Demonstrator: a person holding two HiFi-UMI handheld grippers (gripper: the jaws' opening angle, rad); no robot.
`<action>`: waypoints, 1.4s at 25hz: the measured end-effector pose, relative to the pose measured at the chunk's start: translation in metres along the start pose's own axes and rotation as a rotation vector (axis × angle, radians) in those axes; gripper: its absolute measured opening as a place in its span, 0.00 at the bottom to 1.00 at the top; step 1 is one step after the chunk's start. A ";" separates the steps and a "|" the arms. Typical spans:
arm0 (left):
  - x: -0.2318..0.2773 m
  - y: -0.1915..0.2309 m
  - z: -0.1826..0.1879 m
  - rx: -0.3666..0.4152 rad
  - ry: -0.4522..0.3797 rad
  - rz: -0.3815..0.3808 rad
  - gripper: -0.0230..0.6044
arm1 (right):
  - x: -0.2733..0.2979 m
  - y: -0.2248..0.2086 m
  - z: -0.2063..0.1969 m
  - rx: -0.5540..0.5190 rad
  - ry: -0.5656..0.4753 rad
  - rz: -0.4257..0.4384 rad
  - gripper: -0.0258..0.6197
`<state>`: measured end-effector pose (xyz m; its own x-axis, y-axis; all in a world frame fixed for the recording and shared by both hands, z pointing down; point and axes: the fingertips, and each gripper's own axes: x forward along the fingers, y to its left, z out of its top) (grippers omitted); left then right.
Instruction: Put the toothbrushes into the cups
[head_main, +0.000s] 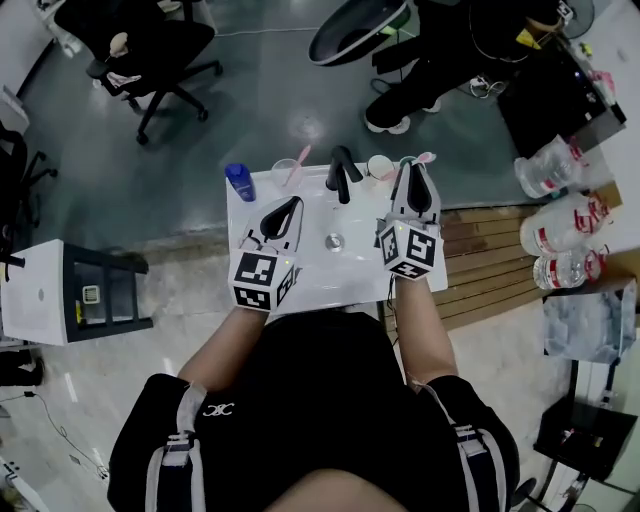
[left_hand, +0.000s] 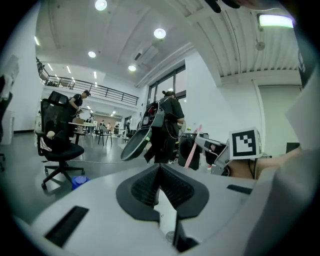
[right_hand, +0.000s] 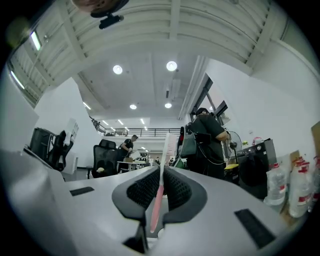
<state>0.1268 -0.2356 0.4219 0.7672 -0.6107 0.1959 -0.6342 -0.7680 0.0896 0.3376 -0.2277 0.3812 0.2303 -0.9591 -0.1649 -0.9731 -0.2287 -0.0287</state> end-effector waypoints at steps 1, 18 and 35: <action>0.002 0.000 -0.001 -0.001 0.001 0.008 0.06 | 0.006 -0.005 -0.005 -0.002 0.004 -0.006 0.10; 0.010 0.023 -0.007 0.008 0.046 0.133 0.06 | 0.071 -0.018 -0.119 -0.099 0.202 -0.081 0.10; 0.008 0.019 -0.010 0.017 0.056 0.129 0.06 | 0.063 -0.022 -0.185 -0.092 0.428 -0.094 0.10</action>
<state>0.1196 -0.2533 0.4351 0.6723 -0.6935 0.2590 -0.7254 -0.6869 0.0438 0.3753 -0.3140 0.5535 0.3199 -0.9117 0.2580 -0.9473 -0.3133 0.0672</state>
